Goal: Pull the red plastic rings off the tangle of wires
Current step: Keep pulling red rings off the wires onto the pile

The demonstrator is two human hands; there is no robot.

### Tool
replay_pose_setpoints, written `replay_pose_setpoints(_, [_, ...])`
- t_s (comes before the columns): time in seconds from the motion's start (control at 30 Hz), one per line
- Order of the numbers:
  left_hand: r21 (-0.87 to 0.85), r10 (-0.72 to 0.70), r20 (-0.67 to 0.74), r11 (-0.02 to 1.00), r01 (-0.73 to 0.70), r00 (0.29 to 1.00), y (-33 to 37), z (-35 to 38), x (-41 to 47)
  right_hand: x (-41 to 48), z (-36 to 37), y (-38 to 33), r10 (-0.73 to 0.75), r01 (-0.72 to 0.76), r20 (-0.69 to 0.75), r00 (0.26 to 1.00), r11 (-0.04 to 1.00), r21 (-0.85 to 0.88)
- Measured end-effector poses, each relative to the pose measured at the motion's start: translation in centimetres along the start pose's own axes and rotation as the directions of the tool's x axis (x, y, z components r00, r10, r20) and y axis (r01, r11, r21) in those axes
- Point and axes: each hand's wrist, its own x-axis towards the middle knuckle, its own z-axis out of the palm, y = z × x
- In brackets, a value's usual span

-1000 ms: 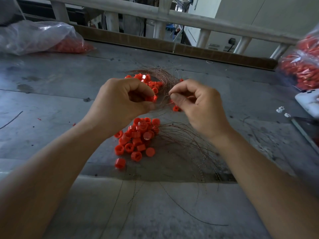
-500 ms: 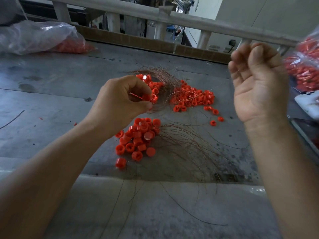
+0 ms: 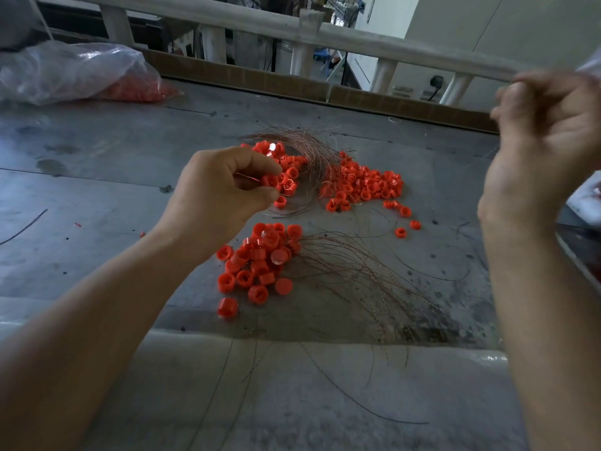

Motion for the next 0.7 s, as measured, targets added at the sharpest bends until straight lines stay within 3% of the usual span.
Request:
replay_pose_setpoints(0.1, [-0.092, -0.026, 0.033, 0.995, 0.029, 0.999, 0.3, 0.0, -0.1, -1.1, 0.8, -0.4, -0.038, 0.061, 0.160, 0.986, 0.988, -0.140])
replay_pose_setpoints(0.23, [-0.340, -0.025, 0.140, 0.938, 0.072, 0.990, 0.8, 0.0, -0.4, -2.9, 2.2, -1.9, 0.060, -0.022, 0.411, 0.910, 0.995, -0.096])
replay_pose_setpoints(0.37, [-0.451, 0.003, 0.196, 0.888, 0.087, 0.981, 0.8, 0.1, -0.5, -4.9, 3.2, -3.4, 0.074, -0.032, 0.579, 0.812, 0.996, -0.083])
replay_pose_setpoints(0.5, [-0.493, 0.037, 0.214, 0.867, 0.075, 0.976, 0.7, 0.1, -0.5, -6.0, 3.8, -3.7, 0.077, -0.014, 0.637, 0.767, 0.995, -0.104])
replay_pose_setpoints(0.7, [-0.496, 0.059, 0.235, 0.866, 0.068, 0.970, 0.5, 0.1, -0.5, -6.2, 3.9, -3.7, 0.082, -0.008, 0.645, 0.760, 0.993, -0.116])
